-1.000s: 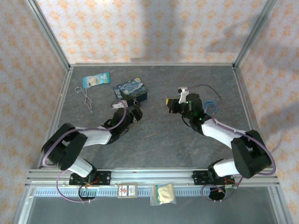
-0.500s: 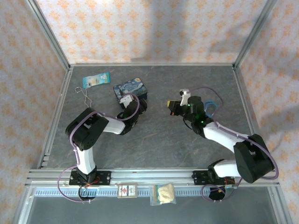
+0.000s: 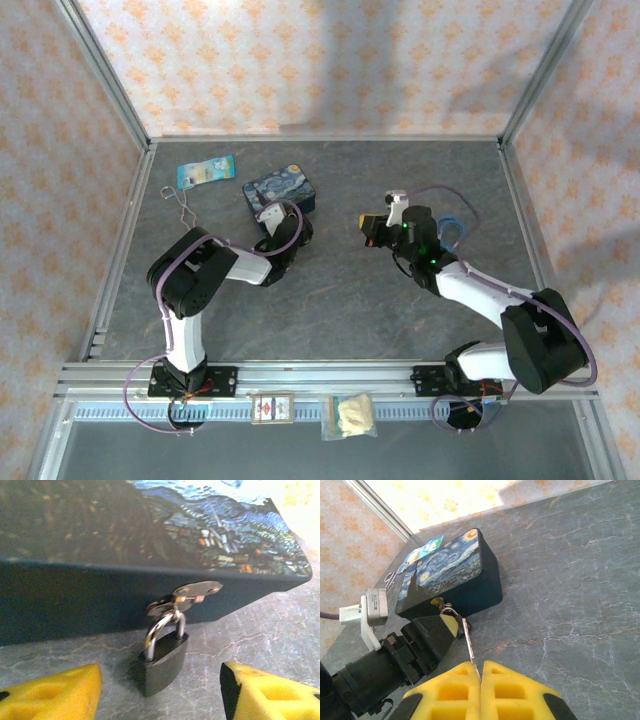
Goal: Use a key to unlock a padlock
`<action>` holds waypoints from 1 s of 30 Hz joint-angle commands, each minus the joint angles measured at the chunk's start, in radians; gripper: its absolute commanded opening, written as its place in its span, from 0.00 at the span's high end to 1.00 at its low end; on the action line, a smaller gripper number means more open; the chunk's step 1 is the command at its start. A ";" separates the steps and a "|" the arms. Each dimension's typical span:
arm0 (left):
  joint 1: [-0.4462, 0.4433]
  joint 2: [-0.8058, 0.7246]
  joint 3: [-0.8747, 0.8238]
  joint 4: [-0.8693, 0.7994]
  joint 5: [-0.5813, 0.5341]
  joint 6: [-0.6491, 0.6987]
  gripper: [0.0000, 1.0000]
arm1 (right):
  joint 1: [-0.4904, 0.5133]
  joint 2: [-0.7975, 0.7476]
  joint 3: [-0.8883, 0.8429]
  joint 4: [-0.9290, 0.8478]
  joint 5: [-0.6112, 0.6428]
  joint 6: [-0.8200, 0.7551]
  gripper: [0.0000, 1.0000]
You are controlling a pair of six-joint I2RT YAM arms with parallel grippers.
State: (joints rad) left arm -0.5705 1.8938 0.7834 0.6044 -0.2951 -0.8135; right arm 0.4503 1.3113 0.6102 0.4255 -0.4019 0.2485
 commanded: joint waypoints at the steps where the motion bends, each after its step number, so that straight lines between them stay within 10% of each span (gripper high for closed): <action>1: 0.026 -0.030 -0.017 -0.031 0.019 0.031 0.35 | -0.007 -0.009 -0.007 0.009 0.019 -0.019 1.00; 22: 0.116 0.211 0.164 0.103 0.290 0.079 0.51 | -0.006 -0.029 -0.010 0.003 0.034 -0.024 1.00; 30: 0.124 0.235 0.182 0.149 0.351 0.102 0.73 | -0.007 -0.022 -0.003 -0.003 0.036 -0.029 1.00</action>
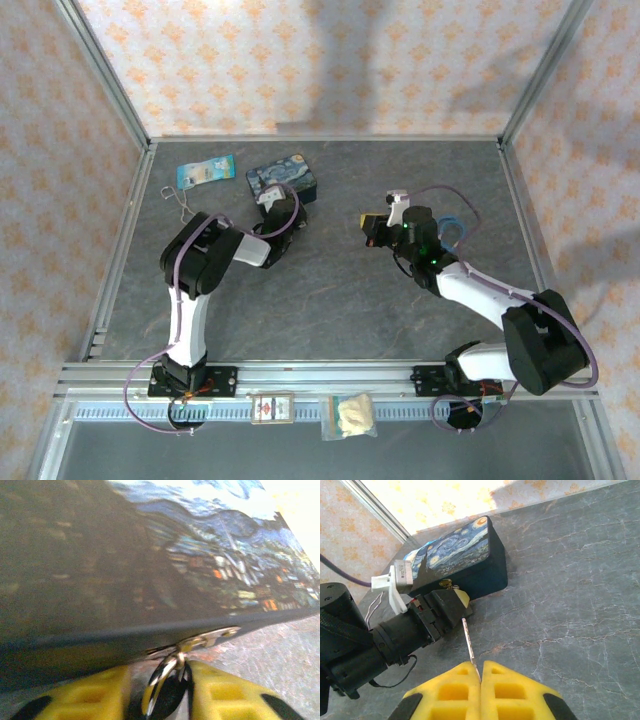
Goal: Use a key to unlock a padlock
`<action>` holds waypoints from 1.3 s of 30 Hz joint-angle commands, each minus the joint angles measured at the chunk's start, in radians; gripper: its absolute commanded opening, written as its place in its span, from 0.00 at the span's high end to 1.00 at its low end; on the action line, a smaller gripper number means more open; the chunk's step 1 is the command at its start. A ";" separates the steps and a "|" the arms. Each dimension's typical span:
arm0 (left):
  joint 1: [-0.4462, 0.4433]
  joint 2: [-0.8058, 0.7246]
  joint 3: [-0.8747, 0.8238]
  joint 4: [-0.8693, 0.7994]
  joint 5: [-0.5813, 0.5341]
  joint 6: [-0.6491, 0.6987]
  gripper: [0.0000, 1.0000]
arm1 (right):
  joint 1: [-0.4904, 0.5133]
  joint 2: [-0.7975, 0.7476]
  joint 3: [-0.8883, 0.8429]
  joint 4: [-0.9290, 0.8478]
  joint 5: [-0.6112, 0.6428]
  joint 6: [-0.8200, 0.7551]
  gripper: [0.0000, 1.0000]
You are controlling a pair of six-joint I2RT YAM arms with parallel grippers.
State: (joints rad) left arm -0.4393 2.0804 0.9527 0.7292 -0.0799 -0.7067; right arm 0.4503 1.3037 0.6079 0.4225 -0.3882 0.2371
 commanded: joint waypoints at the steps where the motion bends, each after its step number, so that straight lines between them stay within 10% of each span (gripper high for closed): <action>1: -0.003 0.046 0.007 0.032 0.142 -0.008 0.76 | -0.006 -0.012 0.001 0.001 0.023 -0.019 1.00; 10: 0.025 -0.023 -0.064 0.094 0.242 -0.076 1.00 | -0.007 0.045 0.000 0.024 -0.030 0.002 1.00; 23: 0.067 -0.157 -0.237 0.358 0.496 -0.423 1.00 | -0.006 0.210 -0.097 0.358 -0.366 0.162 1.00; 39: 0.055 -0.155 -0.357 0.641 0.549 -0.612 1.00 | 0.046 0.539 0.015 0.682 -0.549 0.401 1.00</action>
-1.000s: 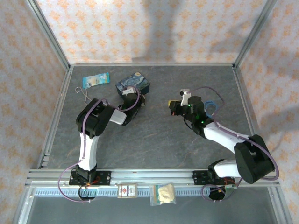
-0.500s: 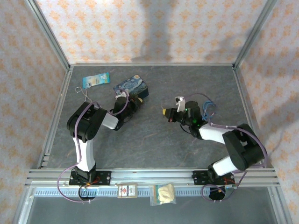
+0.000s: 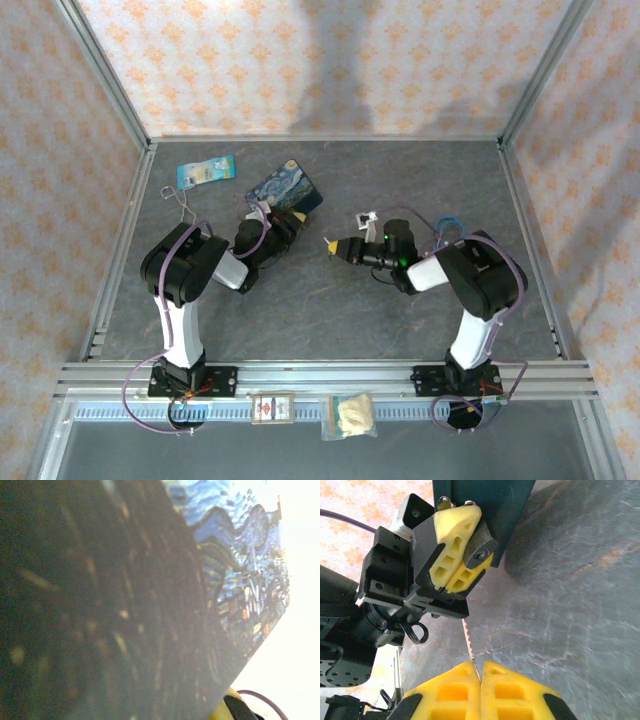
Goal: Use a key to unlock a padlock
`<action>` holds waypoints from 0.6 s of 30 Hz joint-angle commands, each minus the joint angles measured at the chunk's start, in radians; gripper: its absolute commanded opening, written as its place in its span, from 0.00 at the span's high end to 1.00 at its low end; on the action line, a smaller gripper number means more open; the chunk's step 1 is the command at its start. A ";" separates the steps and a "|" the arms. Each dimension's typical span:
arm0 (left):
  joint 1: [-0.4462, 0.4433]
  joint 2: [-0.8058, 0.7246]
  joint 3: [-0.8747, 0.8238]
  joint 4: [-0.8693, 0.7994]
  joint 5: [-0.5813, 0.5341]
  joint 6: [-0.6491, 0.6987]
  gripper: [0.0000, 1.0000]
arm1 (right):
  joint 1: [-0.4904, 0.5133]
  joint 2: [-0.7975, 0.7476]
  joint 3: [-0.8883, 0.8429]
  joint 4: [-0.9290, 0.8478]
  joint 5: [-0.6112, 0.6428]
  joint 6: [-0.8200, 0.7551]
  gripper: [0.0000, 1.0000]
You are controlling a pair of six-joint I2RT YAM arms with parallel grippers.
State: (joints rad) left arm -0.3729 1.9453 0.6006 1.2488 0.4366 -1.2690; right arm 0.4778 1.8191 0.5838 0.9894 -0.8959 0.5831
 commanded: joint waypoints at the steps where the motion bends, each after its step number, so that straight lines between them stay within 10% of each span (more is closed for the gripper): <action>1: -0.013 -0.015 -0.006 0.127 0.033 -0.054 1.00 | 0.026 0.035 0.051 0.120 -0.041 0.058 1.00; 18: -0.023 -0.006 -0.025 0.189 0.039 -0.064 1.00 | 0.040 0.164 0.128 0.216 -0.027 0.163 1.00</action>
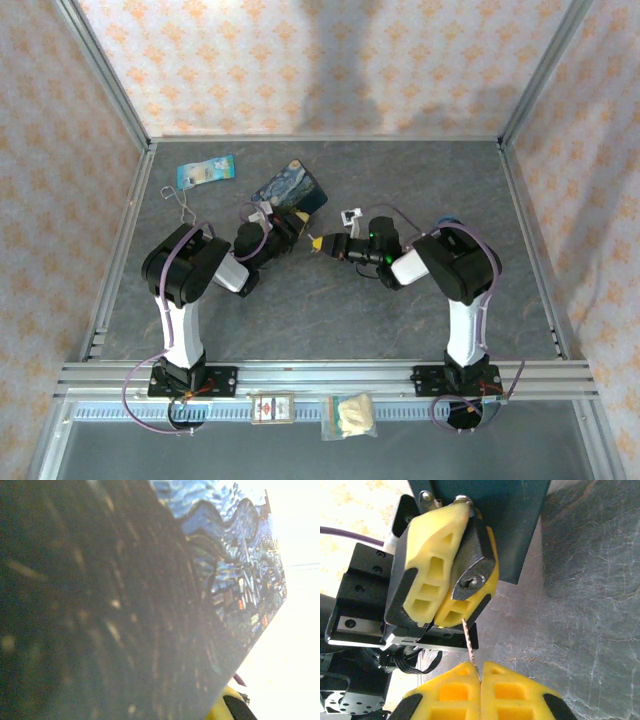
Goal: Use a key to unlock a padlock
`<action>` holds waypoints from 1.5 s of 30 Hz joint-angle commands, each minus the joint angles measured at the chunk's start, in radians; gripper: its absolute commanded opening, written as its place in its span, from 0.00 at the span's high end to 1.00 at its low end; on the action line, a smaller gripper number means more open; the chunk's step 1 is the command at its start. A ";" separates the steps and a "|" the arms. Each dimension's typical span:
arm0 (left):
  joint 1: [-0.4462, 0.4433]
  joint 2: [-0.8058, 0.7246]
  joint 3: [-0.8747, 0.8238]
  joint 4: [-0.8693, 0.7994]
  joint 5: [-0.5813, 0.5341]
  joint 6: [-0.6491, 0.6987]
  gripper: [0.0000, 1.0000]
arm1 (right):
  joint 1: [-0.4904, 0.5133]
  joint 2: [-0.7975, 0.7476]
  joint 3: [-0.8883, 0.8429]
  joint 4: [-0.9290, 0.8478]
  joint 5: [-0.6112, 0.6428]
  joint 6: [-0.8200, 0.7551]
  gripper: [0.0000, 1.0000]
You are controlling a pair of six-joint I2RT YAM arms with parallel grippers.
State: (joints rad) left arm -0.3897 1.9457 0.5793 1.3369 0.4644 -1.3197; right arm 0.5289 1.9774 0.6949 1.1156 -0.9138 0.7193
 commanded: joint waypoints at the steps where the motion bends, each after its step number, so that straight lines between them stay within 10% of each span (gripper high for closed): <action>1: -0.007 -0.006 -0.004 0.101 0.011 -0.013 1.00 | -0.013 0.006 0.018 0.093 -0.011 0.030 1.00; 45: -0.044 0.009 -0.022 0.199 0.067 0.004 1.00 | -0.071 0.080 0.089 0.288 -0.122 0.294 1.00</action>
State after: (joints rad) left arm -0.4065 1.9461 0.5560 1.4410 0.4675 -1.3125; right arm 0.4683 2.0537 0.7406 1.3098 -1.0397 0.9920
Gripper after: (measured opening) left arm 0.062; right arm 0.047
